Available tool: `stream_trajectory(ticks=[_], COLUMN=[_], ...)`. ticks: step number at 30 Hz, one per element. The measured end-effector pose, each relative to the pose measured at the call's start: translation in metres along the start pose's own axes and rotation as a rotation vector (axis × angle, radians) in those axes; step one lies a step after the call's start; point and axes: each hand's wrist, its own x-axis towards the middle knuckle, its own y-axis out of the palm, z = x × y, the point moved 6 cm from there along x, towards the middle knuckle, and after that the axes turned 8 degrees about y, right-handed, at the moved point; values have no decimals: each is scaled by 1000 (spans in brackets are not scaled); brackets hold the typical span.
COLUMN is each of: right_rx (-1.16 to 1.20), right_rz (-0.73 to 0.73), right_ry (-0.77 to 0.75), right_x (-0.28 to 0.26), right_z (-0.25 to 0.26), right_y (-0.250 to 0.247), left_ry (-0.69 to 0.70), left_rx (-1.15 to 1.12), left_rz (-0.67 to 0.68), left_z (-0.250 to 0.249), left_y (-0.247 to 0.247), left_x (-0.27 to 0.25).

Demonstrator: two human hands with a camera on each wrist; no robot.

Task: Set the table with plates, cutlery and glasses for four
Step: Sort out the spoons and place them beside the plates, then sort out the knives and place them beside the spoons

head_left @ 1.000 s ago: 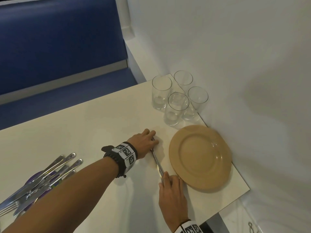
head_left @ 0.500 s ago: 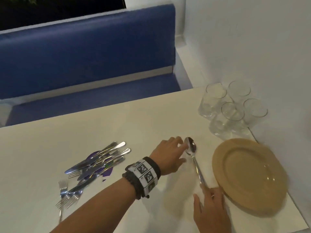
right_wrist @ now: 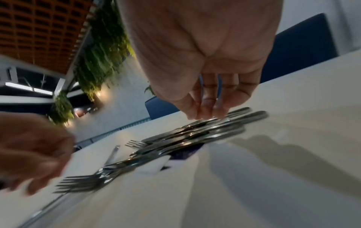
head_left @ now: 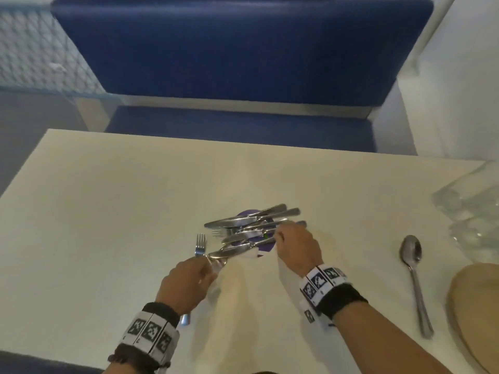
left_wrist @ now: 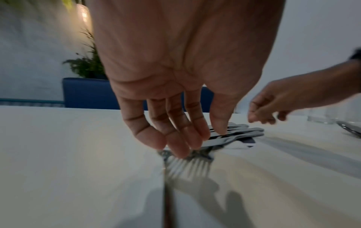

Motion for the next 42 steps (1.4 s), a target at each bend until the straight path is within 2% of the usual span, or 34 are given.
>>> stream_trajectory(ticks=[2,6,9,15,22,29,34,38,42], right_rx=[-113,-381,-412,-450,-280,-433,-421,-303,-48], right_rz=[-17,117,76,101,261,132,126,127,128], right_ry=[-43,-179,-210,-160,-16,-126,-110,-53,3], right_x=[36,66,65,58,62,51,46,48,41], right_z=[27,50,52,45,37,42,33,26,37], right_y=[5,20,18,20,23,28,29,12,-15], left_ry=[-53,-80,-58,18,-14,85,171,224,227], left_rx=[-11,-79,-127,-159,-105,-200,-303,-388,-526], left_rz=[-3,-16,-40,-10,-32,-27,12,4,-4], left_z=[24,55,61,55,51,29,14,0,-17], left_y=[-2,3,1,-11,-25,-32,-29,-31,-36], left_x=[-8,-13,-8,19,28,38,43,45,51])
